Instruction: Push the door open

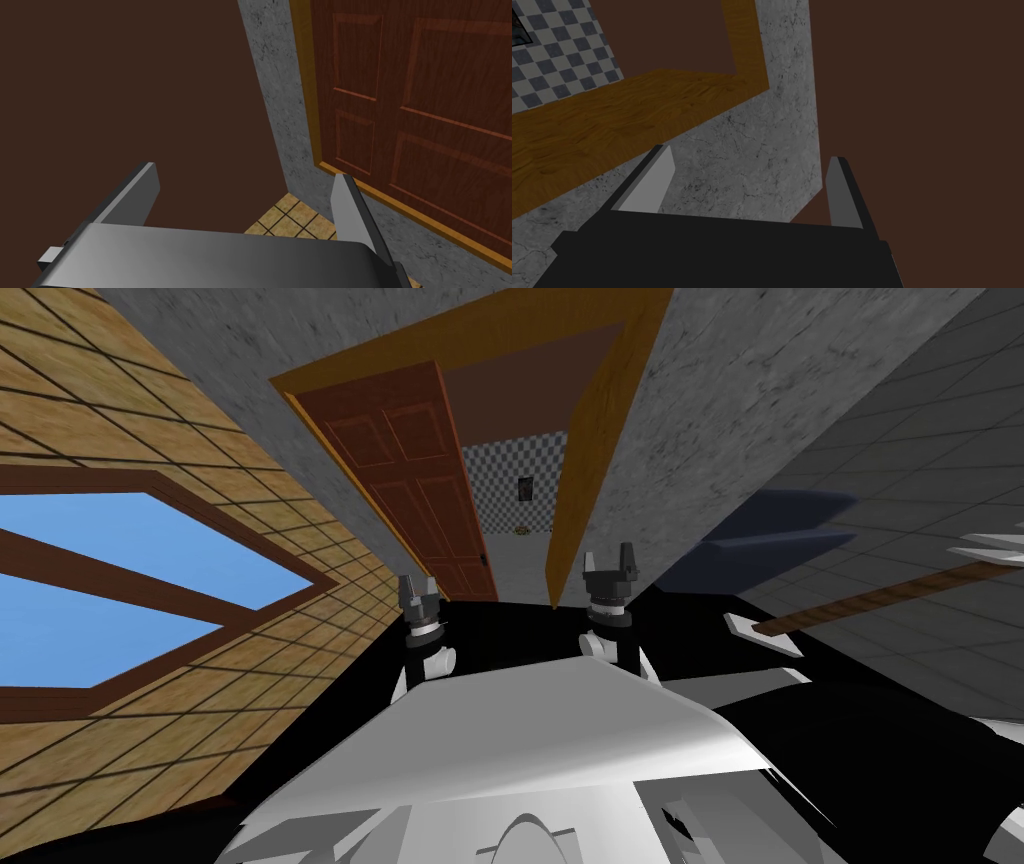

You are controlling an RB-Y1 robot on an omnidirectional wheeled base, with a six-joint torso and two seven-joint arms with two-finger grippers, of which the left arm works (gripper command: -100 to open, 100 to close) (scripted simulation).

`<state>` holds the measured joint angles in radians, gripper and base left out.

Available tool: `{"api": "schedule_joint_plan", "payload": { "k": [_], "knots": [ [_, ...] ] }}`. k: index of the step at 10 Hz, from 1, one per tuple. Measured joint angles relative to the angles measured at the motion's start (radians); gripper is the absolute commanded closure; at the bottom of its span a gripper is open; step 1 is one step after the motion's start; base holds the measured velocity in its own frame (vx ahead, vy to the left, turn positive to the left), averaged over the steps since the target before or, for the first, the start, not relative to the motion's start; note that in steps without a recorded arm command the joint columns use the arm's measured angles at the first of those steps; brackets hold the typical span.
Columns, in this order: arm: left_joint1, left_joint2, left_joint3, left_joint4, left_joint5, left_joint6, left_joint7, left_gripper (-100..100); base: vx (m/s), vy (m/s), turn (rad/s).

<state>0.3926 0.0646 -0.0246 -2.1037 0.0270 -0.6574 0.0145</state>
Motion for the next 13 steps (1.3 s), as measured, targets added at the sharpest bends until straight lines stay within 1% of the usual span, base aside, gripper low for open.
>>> {"api": "schedule_joint_plan", "payload": {
  "k": [1,2,3,4,5,6,7,8,9,11,12,13],
  "knots": [
    [-0.01,0.0,-0.004,0.027,-0.003,-0.002,0.0,-100,0.103,0.033,-0.004],
    [-0.023,0.003,-0.004,0.06,-0.004,-0.008,0.002,-100,0.095,0.034,-0.003],
    [-0.029,0.009,-0.003,0.084,-0.003,-0.013,0.007,-100,0.097,0.036,-0.001],
    [-0.039,0.008,-0.009,0.108,-0.007,-0.014,0.007,-100,0.107,0.028,-0.004],
    [-0.057,0.011,-0.009,0.143,-0.008,-0.016,0.008,-100,0.103,0.034,-0.003],
    [-0.067,0.014,-0.009,0.168,-0.009,-0.016,0.011,-100,0.095,0.037,-0.003],
    [-0.073,0.013,-0.015,0.192,-0.012,-0.017,0.012,-100,0.091,0.031,-0.004],
    [-0.082,0.013,-0.019,0.226,-0.015,-0.025,0.012,-100,0.097,0.035,-0.003],
    [-0.089,0.018,-0.02,0.251,-0.016,-0.03,0.016,-100,0.101,0.03,-0.003],
    [-0.12,0.019,-0.024,0.318,-0.02,-0.034,0.02,-100,0.1,0.036,-0.004],
    [-0.128,0.022,-0.026,0.349,-0.021,-0.039,0.022,-100,0.098,0.047,-0.002],
    [-0.138,0.025,-0.027,0.37,-0.022,-0.036,0.026,-100,0.099,0.049,-0.003]
  ]
}}
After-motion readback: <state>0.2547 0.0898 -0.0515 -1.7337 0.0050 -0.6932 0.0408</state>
